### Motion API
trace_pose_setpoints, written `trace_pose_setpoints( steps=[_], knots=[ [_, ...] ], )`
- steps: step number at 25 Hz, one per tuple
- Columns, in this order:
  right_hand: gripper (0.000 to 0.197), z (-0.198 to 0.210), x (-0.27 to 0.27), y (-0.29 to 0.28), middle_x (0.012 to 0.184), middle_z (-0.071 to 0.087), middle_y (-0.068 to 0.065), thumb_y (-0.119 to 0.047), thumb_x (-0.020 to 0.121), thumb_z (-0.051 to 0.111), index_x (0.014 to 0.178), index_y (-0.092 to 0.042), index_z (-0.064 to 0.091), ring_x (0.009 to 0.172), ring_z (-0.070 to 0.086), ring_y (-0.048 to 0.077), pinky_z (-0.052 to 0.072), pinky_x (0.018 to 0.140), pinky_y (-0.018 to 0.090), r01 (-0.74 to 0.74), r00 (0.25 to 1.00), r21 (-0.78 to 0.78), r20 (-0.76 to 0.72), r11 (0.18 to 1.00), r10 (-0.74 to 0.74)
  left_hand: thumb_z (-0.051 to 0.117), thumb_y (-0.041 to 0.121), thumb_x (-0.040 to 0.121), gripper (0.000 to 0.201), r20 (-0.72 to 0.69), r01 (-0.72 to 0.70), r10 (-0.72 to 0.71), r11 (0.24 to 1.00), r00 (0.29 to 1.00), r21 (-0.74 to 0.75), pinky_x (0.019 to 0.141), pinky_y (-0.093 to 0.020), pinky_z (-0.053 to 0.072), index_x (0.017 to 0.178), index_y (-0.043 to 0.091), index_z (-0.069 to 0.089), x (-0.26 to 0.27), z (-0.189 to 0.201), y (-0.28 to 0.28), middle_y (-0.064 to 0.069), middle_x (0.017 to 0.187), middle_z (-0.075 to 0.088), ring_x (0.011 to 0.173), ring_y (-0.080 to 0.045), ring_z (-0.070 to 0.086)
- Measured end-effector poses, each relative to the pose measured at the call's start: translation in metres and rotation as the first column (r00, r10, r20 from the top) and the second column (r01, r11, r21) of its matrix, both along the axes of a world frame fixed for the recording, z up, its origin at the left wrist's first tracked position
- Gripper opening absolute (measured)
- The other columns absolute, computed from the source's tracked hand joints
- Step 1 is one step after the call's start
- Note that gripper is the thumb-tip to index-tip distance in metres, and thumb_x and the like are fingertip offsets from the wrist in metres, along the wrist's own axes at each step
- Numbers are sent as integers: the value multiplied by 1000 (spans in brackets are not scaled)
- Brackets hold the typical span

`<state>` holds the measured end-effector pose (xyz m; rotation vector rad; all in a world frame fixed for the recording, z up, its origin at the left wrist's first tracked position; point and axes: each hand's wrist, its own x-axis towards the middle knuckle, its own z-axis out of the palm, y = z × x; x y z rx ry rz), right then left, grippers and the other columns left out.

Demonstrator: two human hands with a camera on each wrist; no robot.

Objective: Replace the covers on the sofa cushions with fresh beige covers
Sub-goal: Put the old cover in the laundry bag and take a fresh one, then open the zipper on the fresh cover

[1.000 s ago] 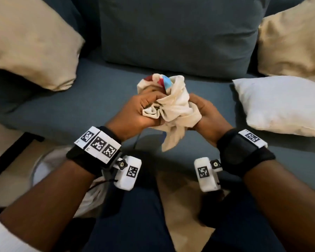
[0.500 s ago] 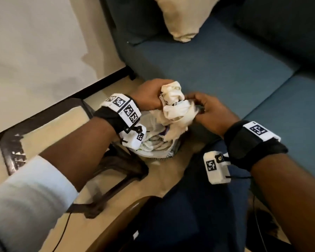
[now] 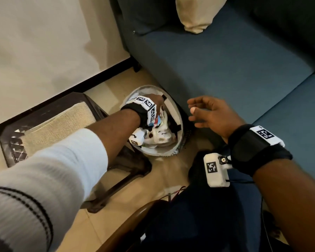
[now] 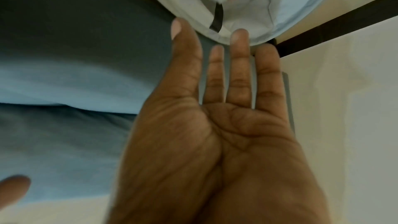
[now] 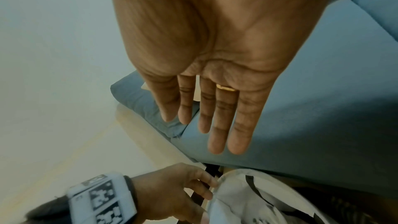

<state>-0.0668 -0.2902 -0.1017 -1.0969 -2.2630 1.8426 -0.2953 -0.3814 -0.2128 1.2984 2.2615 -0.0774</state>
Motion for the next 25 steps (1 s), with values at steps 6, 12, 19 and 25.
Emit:
trace_pose_setpoints(
  steps=[6, 12, 19, 25],
  knots=[
    [16, -19, -17, -29, 94, 74, 13, -18, 99, 59, 100, -4, 66, 79, 70, 19, 57, 84, 44, -82, 996, 6, 28, 997, 82, 76, 18, 84, 43, 138, -244, 208, 908, 968, 341, 82, -24, 45, 125, 17, 64, 7, 87, -87, 3, 115, 68, 95, -11, 62],
    [12, -29, -55, -101, 88, 74, 6, -20, 97, 61, 94, -12, 69, 85, 71, 23, 57, 80, 41, -411, 911, 76, 66, 908, 407, 78, 48, 77, 47, -35, -438, 469, 847, 883, 302, 79, -35, 50, 117, 28, 62, 41, 88, -222, 4, 105, 61, 96, -19, 60],
    [15, -36, -65, -151, 95, 70, 5, -24, 97, 61, 108, -16, 68, 87, 68, 19, 55, 75, 28, -583, 808, 55, 138, 811, 572, 68, 60, 76, 64, -210, -419, 463, 881, 861, 221, 78, -42, 51, 127, 28, 47, 70, 36, -257, -2, 117, 56, 107, -27, 54],
    [44, -32, -65, -155, 111, 68, 1, -26, 92, 69, 133, -19, 56, 103, 66, 15, 55, 95, 38, -532, 841, -66, 69, 844, 536, 57, 30, 93, 19, -22, -537, 623, 691, 782, 484, 70, -34, 47, 108, 20, 63, 62, 63, -246, 0, 100, 69, 89, -23, 63]
  ],
)
